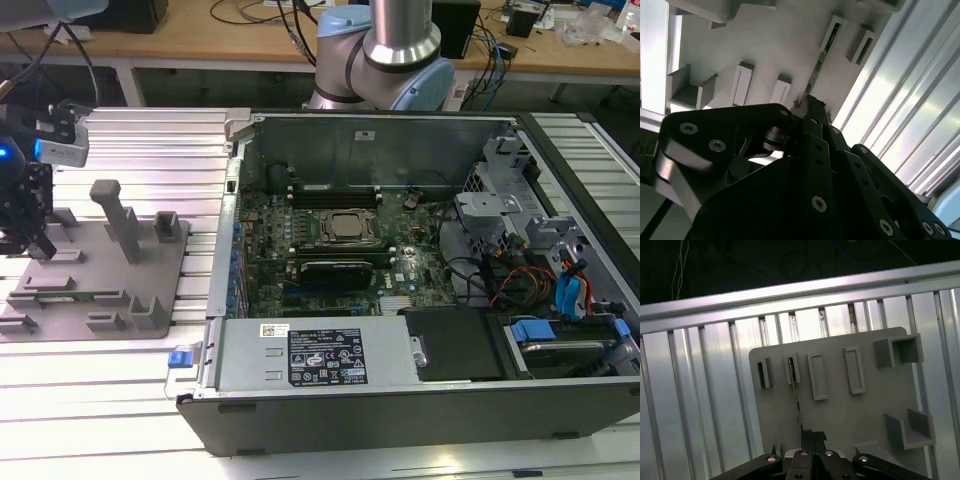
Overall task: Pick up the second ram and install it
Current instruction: 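Pick up the second ram and move it above second insertion slot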
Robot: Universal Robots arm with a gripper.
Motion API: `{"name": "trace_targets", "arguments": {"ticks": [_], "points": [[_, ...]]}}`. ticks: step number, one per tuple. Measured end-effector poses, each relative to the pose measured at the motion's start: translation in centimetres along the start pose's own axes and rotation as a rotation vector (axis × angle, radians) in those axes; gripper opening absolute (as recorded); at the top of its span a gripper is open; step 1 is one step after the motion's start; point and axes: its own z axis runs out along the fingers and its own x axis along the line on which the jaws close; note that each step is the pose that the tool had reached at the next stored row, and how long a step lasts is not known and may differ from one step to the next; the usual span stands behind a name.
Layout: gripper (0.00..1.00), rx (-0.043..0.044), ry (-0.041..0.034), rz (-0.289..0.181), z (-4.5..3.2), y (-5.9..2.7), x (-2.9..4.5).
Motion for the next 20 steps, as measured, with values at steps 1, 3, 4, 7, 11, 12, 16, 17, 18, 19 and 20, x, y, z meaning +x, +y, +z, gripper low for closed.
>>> {"name": "trace_targets", "arguments": {"ticks": [1,3,4,7,11,12,16,17,18,19,20], "points": [[0.08,0.0008,0.0000,-0.019,0.21,0.04,0.01],[0.08,0.0011,0.0001,-0.030,0.41,0.15,0.03],[0.08,0.0014,0.0000,-0.035,0.53,0.19,0.04],[0.08,0.0018,0.0002,-0.062,1.25,0.54,0.10],[0.08,0.0015,0.0004,-0.101,2.14,0.95,0.18],[0.08,0.0013,0.0005,-0.111,2.30,0.99,0.21],[0.08,0.0011,0.0072,-0.140,2.99,1.00,0.62],[0.08,0.0013,0.0101,-0.140,3.09,1.02,0.65],[0.08,0.0014,0.0111,-0.140,3.30,1.03,0.67],[0.08,0.0015,0.0115,-0.140,3.58,1.06,0.69],[0.08,0.0014,0.0117,-0.140,3.99,1.09,0.71]]}}
